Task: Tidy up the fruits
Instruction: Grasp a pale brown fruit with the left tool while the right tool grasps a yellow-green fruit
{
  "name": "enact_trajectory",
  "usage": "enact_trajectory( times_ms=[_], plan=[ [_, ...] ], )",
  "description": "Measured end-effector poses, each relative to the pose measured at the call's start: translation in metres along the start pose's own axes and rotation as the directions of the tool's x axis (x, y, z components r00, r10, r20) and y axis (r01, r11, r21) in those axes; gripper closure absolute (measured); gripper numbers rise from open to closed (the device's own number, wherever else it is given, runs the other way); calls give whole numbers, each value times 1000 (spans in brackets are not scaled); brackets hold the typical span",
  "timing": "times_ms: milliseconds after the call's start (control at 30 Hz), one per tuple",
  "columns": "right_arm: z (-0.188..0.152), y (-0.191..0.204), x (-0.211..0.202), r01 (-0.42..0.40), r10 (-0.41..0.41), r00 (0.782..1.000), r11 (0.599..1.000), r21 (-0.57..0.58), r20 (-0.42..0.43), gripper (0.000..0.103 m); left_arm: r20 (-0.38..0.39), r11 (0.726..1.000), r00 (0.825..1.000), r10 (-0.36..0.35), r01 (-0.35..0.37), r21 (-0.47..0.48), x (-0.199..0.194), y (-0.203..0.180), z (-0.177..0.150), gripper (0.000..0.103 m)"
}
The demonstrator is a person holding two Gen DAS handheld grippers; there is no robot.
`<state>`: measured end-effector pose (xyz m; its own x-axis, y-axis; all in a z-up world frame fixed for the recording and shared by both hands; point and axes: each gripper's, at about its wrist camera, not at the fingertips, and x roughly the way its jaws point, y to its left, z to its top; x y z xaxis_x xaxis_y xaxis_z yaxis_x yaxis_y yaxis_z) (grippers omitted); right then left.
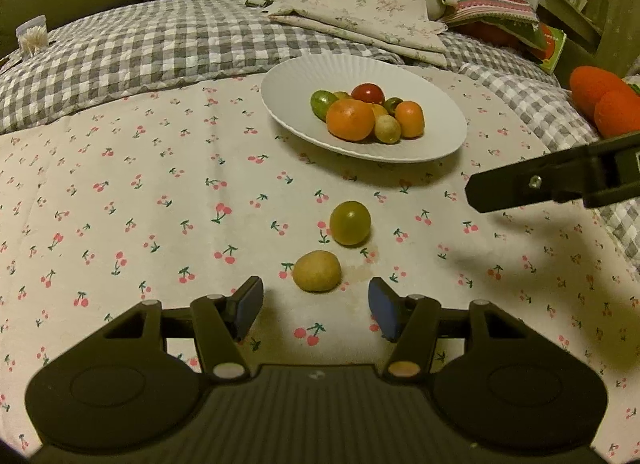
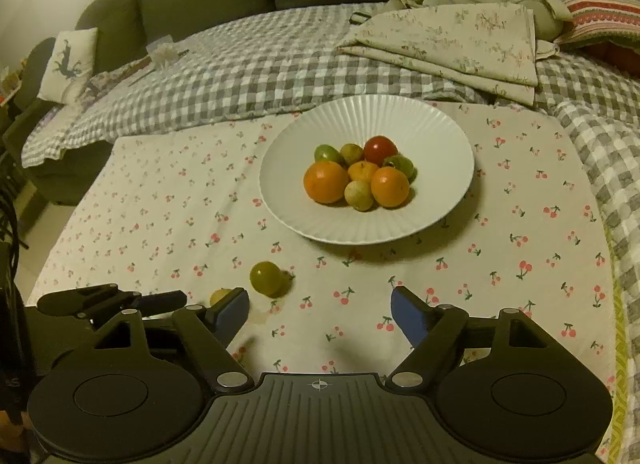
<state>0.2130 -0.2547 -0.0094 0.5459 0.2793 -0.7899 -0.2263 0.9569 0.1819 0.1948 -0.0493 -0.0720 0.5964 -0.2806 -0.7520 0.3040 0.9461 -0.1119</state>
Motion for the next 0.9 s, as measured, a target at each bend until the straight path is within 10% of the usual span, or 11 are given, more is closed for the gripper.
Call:
enact_trajectory(
  times_ms=[200, 367, 900],
  plan=[
    [0, 4, 5, 3, -4, 1000, 1000, -29, -6, 23, 12, 1000, 1000, -27, 27, 16, 7, -1, 1, 50],
    [0, 2, 8, 14, -15, 1000, 999, -33, -4, 23, 7, 999, 1000, -19, 19, 51, 14, -3, 2, 77],
    [-12, 18, 39, -39, 42, 999, 987, -155, 15, 27, -17, 990, 998, 56, -58, -126, -5, 39, 14, 77]
  ],
)
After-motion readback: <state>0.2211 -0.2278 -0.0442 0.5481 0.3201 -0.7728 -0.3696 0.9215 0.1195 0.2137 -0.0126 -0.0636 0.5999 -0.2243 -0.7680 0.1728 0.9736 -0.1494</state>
